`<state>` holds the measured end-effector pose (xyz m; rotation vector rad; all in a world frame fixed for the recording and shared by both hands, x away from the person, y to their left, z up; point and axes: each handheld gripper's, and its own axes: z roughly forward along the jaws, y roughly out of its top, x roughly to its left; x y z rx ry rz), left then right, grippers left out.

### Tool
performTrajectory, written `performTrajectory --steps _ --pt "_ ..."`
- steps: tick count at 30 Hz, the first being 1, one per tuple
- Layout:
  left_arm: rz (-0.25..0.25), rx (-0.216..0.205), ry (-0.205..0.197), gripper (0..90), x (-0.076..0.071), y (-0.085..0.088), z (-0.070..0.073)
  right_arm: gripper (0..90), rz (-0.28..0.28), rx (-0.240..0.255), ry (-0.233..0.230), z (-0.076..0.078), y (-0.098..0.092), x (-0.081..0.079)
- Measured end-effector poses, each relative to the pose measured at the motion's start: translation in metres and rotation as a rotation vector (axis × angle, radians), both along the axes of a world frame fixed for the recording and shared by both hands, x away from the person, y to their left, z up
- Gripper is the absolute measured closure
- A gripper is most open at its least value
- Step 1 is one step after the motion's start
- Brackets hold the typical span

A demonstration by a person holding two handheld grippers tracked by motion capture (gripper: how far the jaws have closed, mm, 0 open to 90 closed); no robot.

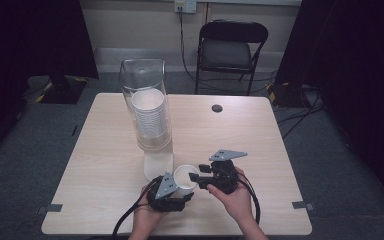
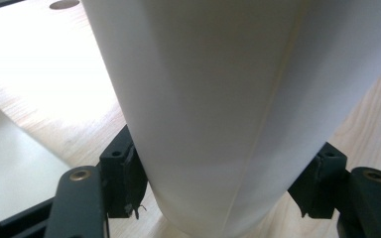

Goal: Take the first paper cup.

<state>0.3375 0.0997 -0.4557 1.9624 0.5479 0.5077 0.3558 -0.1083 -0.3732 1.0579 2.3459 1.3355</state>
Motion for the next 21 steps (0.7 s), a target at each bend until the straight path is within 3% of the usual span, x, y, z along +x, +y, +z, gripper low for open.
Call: performTrajectory --steps 5,8,9,11,13,19,20,21 --pt "-0.014 0.007 -0.014 33.5 -0.001 -0.003 0.0 59.6 -0.001 0.012 0.023 -0.004 -0.003 0.002" --pt "-0.023 0.013 -0.021 33.4 -0.001 -0.005 0.0 71.8 -0.012 -0.004 0.033 -0.006 -0.004 0.003" --pt "-0.019 -0.005 -0.016 33.4 -0.001 -0.007 0.0 73.3 -0.014 -0.008 0.035 -0.007 -0.004 0.004" --pt "-0.025 0.002 -0.021 33.3 0.0 -0.007 0.0 75.2 -0.019 -0.008 0.043 -0.007 -0.005 0.005" --pt "-0.017 0.008 -0.018 33.1 -0.001 -0.008 0.0 76.9 -0.024 0.0 0.051 -0.007 -0.007 0.006" --pt "-0.026 -0.006 -0.07 31.6 -0.001 -0.008 0.0 81.5 -0.054 0.034 0.085 -0.008 -0.013 0.01" --pt "-0.013 0.001 -0.073 27.8 0.001 -0.007 0.0 83.5 -0.053 0.075 0.102 -0.007 -0.017 0.014" --pt "-0.013 0.001 -0.073 25.1 0.001 -0.007 0.0 84.7 -0.053 0.075 0.1 -0.006 -0.019 0.015"
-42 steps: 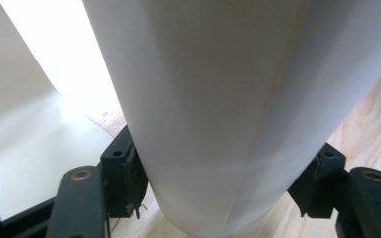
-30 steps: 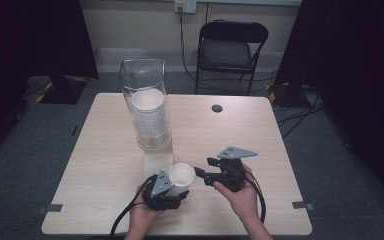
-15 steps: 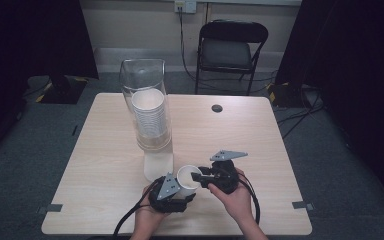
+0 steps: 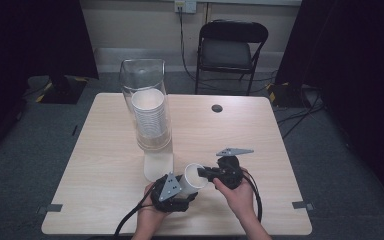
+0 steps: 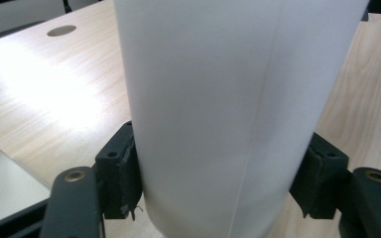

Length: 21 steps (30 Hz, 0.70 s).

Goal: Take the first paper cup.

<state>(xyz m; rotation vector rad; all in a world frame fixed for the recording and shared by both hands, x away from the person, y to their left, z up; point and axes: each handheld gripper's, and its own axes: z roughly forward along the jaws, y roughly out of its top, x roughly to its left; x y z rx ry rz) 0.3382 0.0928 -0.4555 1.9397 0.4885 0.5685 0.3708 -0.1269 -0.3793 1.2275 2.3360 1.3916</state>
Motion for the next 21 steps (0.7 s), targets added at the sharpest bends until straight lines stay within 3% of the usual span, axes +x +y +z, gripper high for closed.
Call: performTrajectory --steps 3,6,9,11,12,13,14,15,16,17,20,21 --pt "0.014 0.001 0.001 21.3 0.002 0.004 0.0 85.1 -0.024 -0.042 -0.025 0.003 -0.003 0.002" --pt "0.018 -0.045 0.026 16.7 0.003 0.008 0.0 85.2 -0.05 -0.053 -0.044 0.008 -0.012 0.007" --pt "0.013 -0.048 0.034 14.3 0.004 0.011 0.001 85.1 -0.098 -0.092 -0.06 0.01 -0.02 0.012" --pt "0.014 -0.071 0.079 9.1 0.007 0.018 0.001 85.0 -0.134 -0.103 -0.06 0.012 -0.029 0.019" --pt "0.014 -0.071 0.079 7.8 0.007 0.018 0.001 85.0 -0.134 -0.103 -0.06 0.012 -0.029 0.019" --pt "0.022 -0.075 0.111 6.0 0.009 0.024 0.001 84.8 -0.188 -0.141 -0.071 0.015 -0.039 0.026" --pt "0.022 -0.075 0.111 4.1 0.009 0.024 0.001 84.8 -0.188 -0.141 -0.071 0.015 -0.039 0.026" --pt "0.043 -0.081 0.148 2.3 0.012 0.031 0.0 84.6 -0.217 -0.162 -0.064 0.016 -0.046 0.032" --pt "0.043 -0.081 0.148 0.7 0.012 0.031 0.0 84.5 -0.234 -0.181 -0.062 0.017 -0.05 0.035" --pt "0.058 -0.105 0.169 0.0 0.014 0.038 -0.002 84.5 -0.243 -0.195 -0.066 0.017 -0.053 0.038" --pt "0.065 -0.1 0.158 0.0 0.014 0.043 -0.003 84.4 -0.264 -0.206 -0.051 0.016 -0.057 0.044" --pt "0.077 -0.11 0.171 0.0 0.014 0.047 -0.003 84.2 -0.279 -0.208 -0.038 0.015 -0.06 0.05"
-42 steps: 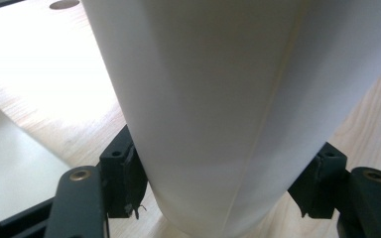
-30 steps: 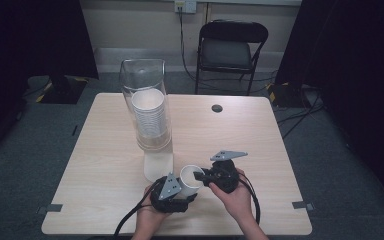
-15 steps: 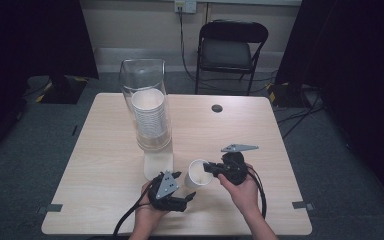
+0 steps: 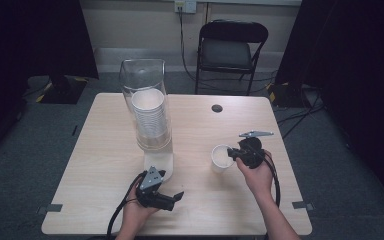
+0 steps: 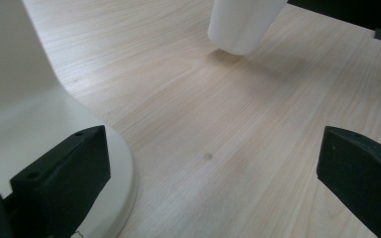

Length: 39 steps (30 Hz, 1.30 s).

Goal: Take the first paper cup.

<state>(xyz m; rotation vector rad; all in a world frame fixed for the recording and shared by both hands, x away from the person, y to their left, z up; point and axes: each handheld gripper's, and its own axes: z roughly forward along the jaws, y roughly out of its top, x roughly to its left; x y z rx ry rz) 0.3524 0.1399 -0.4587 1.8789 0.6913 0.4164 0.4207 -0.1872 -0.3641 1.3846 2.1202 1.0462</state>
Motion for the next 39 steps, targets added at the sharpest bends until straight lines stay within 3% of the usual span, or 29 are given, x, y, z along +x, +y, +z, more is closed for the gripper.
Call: performTrajectory --steps 8,11,12,14,15,18,19,23,25,27,29,31,33,35,39 --pt "0.022 0.017 -0.002 0.0 0.0 0.012 0.0 81.2 -0.042 -0.045 0.013 -0.003 -0.001 0.013" --pt "0.022 0.012 0.004 0.0 0.001 0.016 -0.001 78.6 -0.05 -0.039 0.018 -0.004 -0.002 0.015" --pt "0.028 0.015 0.015 0.0 0.001 0.018 -0.001 72.4 -0.055 -0.029 0.015 -0.005 -0.003 0.016" --pt "0.033 0.016 0.023 0.0 0.001 0.021 -0.001 70.7 -0.049 -0.023 0.013 -0.005 -0.004 0.016" --pt "0.034 0.017 0.019 0.0 0.002 0.024 0.0 63.7 -0.043 -0.012 0.001 -0.004 -0.005 0.015" --pt "0.044 0.002 0.022 0.0 0.002 0.028 0.001 57.7 -0.036 0.017 -0.024 -0.001 -0.006 0.011" --pt "0.049 -0.002 0.019 0.0 0.002 0.03 0.002 52.3 -0.026 0.036 -0.059 0.002 -0.008 0.007" --pt "0.057 -0.004 0.021 0.0 0.001 0.033 0.003 43.5 -0.024 0.048 -0.093 0.005 -0.012 0.002" --pt "0.058 0.001 0.02 0.0 0.001 0.036 0.003 34.5 -0.005 0.062 -0.129 0.008 -0.02 -0.005" --pt "0.06 0.006 0.025 0.0 0.001 0.038 0.003 32.6 -0.005 0.065 -0.142 0.009 -0.023 -0.008" --pt "0.067 -0.004 0.023 0.0 0.0 0.039 0.004 28.0 -0.003 0.082 -0.183 0.007 -0.028 -0.015" --pt "0.068 -0.016 0.02 0.0 0.001 0.041 0.004 25.5 -0.003 0.064 -0.194 0.005 -0.034 -0.021" --pt "0.074 -0.013 0.026 0.0 0.001 0.044 0.004 21.0 -0.001 0.07 -0.234 0.002 -0.041 -0.028" --pt "0.079 -0.012 0.025 0.0 0.001 0.047 0.004 18.0 -0.002 0.037 -0.261 -0.001 -0.05 -0.037" --pt "0.087 -0.02 0.018 0.0 0.001 0.052 0.005 17.7 0.02 0.04 -0.266 -0.011 -0.064 -0.052"
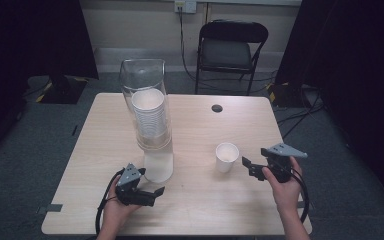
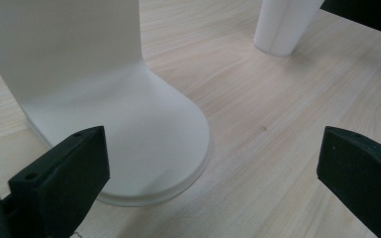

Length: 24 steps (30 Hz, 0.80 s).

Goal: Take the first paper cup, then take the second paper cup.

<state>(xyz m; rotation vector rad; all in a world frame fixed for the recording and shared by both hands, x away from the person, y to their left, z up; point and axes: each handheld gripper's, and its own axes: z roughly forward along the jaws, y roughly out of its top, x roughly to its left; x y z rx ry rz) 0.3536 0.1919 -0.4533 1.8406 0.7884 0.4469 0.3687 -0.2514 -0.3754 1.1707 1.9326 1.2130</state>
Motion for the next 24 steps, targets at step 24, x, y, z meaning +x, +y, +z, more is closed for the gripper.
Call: performTrajectory --steps 24 --pt "0.144 -0.078 -0.091 0.1 0.016 0.022 0.016 14.4 0.079 -0.17 0.161 -0.088 -0.001 -0.013"
